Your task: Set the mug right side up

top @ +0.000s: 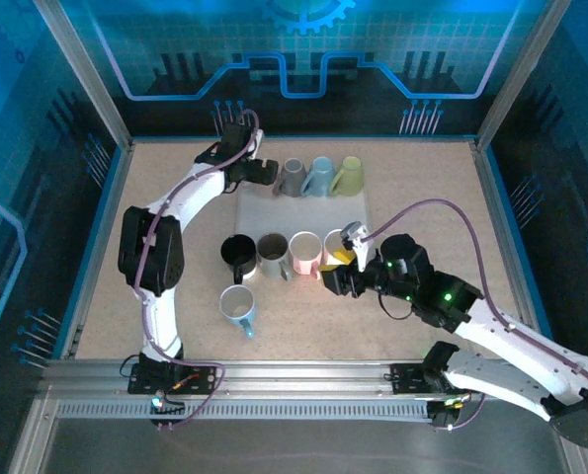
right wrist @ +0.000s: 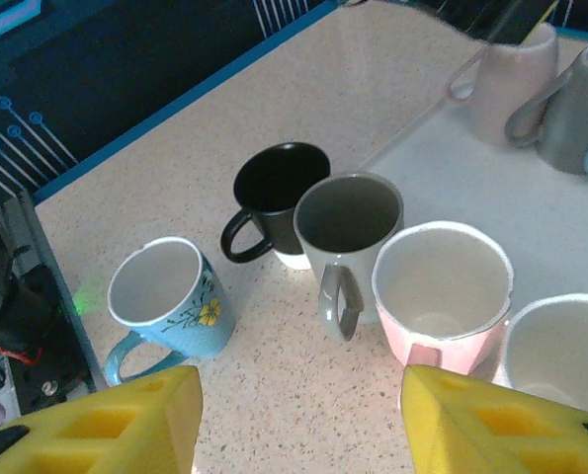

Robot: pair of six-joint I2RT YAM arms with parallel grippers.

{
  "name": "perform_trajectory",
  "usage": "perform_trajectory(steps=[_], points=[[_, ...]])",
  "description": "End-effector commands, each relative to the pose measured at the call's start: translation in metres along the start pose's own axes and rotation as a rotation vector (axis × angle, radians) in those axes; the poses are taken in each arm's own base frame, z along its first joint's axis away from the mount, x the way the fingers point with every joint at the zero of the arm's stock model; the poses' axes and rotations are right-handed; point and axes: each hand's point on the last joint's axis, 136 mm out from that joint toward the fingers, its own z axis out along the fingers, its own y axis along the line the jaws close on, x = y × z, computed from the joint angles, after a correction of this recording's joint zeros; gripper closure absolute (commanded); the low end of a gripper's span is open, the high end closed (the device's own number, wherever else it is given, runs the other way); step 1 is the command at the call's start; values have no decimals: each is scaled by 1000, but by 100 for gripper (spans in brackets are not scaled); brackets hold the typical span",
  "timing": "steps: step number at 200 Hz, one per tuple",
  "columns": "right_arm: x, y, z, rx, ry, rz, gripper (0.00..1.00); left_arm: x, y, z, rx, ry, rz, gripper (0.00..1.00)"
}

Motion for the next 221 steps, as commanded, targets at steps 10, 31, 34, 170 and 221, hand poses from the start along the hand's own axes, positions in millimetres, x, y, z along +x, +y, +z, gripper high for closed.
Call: perform_trajectory(steps=[10, 31, 34, 170, 221], points=[[8, 3, 4, -36, 28, 8, 42, -14, -23, 15, 158, -42, 176, 1], [9, 3, 6, -40, 40, 3, 42, -16, -10, 25, 170, -47, 166, 1], [9, 3, 7, -42, 42, 4, 42, -18, -7, 26, 165, -50, 166, 1], [19, 2, 28, -49, 97, 32, 41, 11, 21, 79, 190, 58, 172, 13], [22, -1, 33, -44, 111, 33, 41, 31, 18, 86, 189, 107, 175, 19]])
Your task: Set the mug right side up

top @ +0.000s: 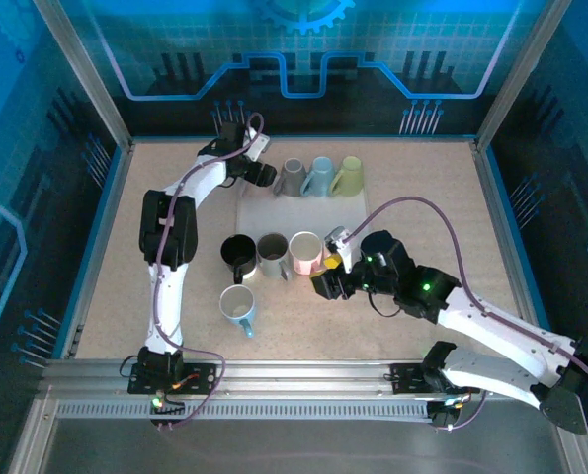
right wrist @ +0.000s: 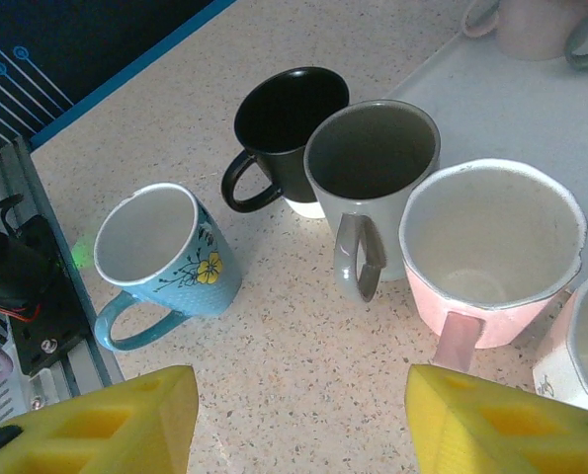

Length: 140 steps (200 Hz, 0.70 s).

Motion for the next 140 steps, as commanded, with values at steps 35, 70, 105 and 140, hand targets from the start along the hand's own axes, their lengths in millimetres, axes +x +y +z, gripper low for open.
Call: perform_trajectory(steps=[35, 70, 105, 140], points=[[-7, 0, 4, -18, -15, 13, 42, 13, 2, 2, 1, 31, -19, 40], [-7, -3, 1, 2, -25, 17, 43, 3, 0, -8, 2, 5, -41, 56], [-10, -5, -5, 18, -50, 33, 44, -20, 2, -34, -26, -62, -60, 61], [-18, -5, -17, 30, -95, 54, 45, -64, 11, -88, -106, -195, -107, 64]])
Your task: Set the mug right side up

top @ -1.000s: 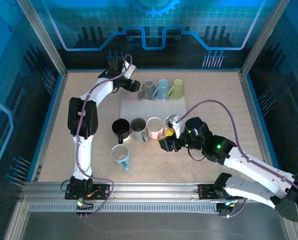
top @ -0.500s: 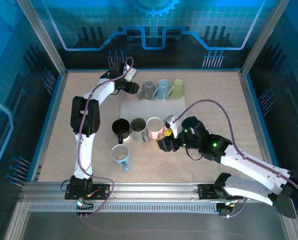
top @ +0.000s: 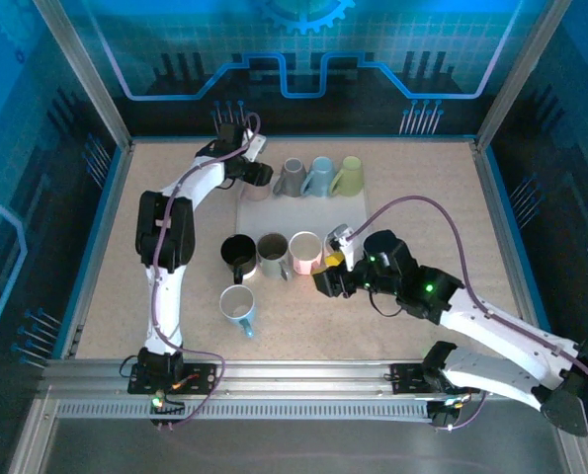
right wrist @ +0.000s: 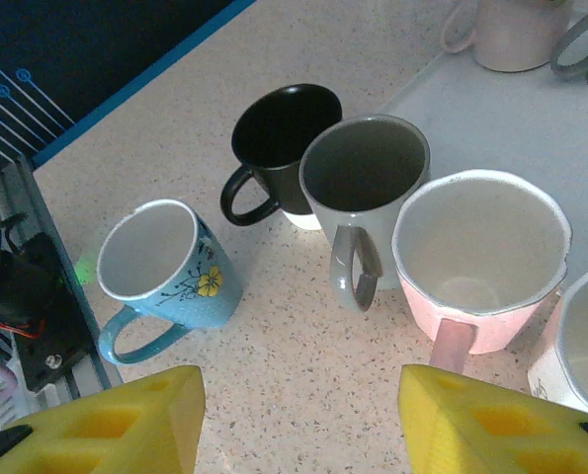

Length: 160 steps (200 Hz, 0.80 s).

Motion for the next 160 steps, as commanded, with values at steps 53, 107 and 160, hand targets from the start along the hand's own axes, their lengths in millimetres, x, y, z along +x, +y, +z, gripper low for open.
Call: perform_trajectory(steps=[53, 107, 160], points=[[-25, 2, -26, 11, -119, 71, 47, -128, 10, -196, -163, -468, -143, 63], [-47, 12, -30, -43, -190, 127, 47, -140, -22, -322, -13, -776, -337, 64], [-81, 34, -22, -180, -259, 232, 46, -113, -74, -377, 403, -929, -559, 62]])
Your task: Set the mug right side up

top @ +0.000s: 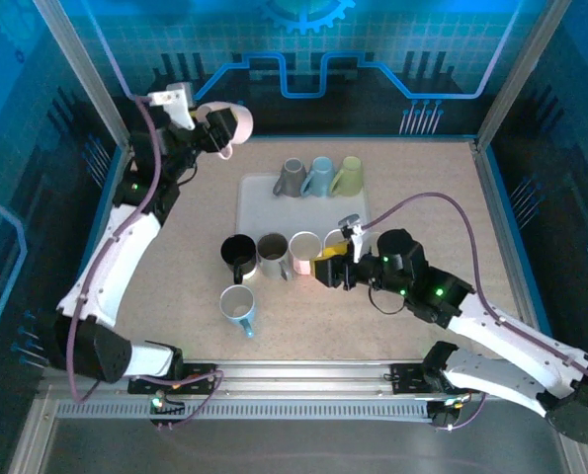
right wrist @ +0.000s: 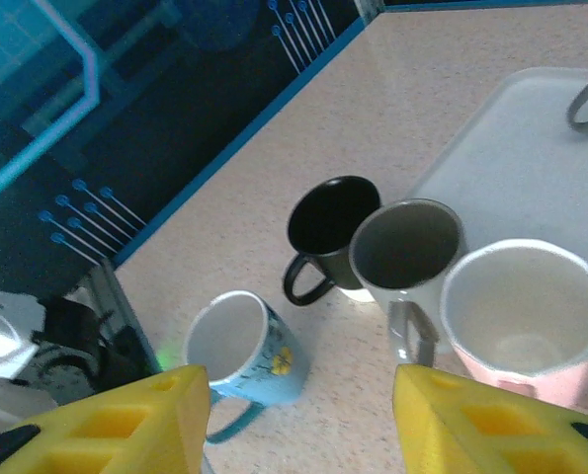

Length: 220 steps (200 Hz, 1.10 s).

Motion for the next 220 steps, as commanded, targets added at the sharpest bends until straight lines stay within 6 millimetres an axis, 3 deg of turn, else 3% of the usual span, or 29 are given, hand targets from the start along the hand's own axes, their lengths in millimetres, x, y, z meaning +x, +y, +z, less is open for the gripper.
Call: perform_trajectory(steps=[1, 36, 78, 141, 193, 220], points=[[-38, 25, 0, -105, -96, 65, 46, -21, -41, -20, 247, -96, -228, 62], [-64, 46, 8, -220, -150, 153, 39, -13, -74, -43, 488, -118, -420, 62], [-96, 55, 17, -360, -262, 296, 30, -4, -118, -74, 725, -134, -498, 63], [-135, 66, 24, -512, -353, 333, 28, 13, -150, -98, 831, -105, -546, 63], [-148, 72, 21, -581, -414, 315, 36, 29, -156, -106, 847, -69, -545, 63], [-153, 71, 16, -584, -452, 307, 51, 32, -155, -110, 841, -75, -541, 63]])
